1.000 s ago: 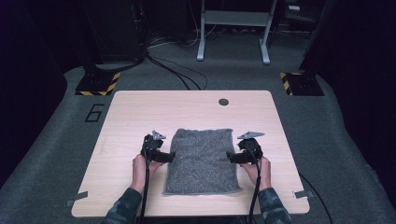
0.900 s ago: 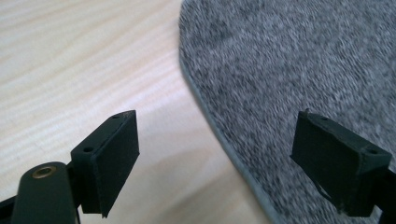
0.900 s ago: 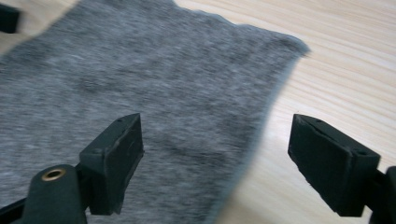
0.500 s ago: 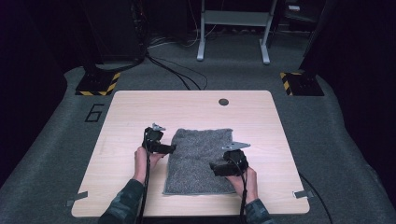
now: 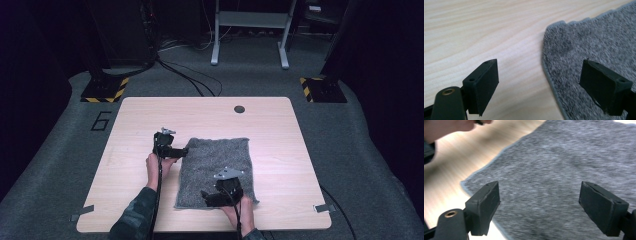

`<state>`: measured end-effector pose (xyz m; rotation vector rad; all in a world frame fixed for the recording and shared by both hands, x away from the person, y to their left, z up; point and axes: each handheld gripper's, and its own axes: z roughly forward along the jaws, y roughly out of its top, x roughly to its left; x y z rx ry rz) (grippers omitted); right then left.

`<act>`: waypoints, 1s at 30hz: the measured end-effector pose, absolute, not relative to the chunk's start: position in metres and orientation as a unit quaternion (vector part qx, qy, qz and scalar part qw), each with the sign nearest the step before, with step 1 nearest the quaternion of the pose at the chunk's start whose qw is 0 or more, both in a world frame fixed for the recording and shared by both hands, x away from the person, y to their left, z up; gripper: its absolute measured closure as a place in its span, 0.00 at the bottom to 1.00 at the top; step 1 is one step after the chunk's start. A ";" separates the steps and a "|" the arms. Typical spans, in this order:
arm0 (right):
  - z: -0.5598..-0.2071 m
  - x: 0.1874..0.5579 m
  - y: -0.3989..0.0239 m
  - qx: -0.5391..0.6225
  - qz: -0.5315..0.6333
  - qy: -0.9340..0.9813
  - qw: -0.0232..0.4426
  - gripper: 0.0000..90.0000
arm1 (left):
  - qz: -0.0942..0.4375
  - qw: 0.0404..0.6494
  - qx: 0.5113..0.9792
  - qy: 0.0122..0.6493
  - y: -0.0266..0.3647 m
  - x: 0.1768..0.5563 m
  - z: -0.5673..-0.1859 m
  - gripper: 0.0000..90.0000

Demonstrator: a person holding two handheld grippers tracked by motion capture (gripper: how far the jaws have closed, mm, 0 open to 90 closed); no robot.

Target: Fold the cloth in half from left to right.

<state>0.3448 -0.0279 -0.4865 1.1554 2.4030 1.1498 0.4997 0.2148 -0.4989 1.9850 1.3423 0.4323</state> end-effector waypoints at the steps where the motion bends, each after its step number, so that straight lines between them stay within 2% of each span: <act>1: -0.488 0.343 -0.025 0.392 0.393 0.823 0.119 0.18 | 0.167 0.347 0.762 0.520 0.214 0.501 -0.500 0.17; 10: -0.502 0.321 0.013 0.366 0.408 0.829 0.107 0.19 | 0.169 0.354 0.749 0.533 0.201 0.515 -0.506 0.17; 21: -0.512 0.312 0.059 0.333 0.402 0.846 0.108 0.31 | 0.174 0.350 0.755 0.526 0.189 0.530 -0.509 0.25; 24: -0.518 0.315 0.064 0.333 0.394 0.849 0.112 0.40 | 0.175 0.354 0.761 0.516 0.186 0.533 -0.510 0.28; 26: -0.519 0.315 0.065 0.332 0.392 0.850 0.116 0.47 | 0.174 0.352 0.763 0.513 0.184 0.534 -0.511 0.35; 28: -0.520 0.314 0.065 0.330 0.393 0.850 0.119 0.49 | 0.176 0.356 0.762 0.511 0.183 0.535 -0.512 0.39; 29: -0.521 0.312 0.067 0.333 0.393 0.849 0.120 0.56 | 0.177 0.353 0.764 0.510 0.182 0.535 -0.512 0.41; 30: -0.522 0.312 0.068 0.330 0.393 0.849 0.124 0.59 | 0.177 0.354 0.764 0.510 0.181 0.536 -0.513 0.43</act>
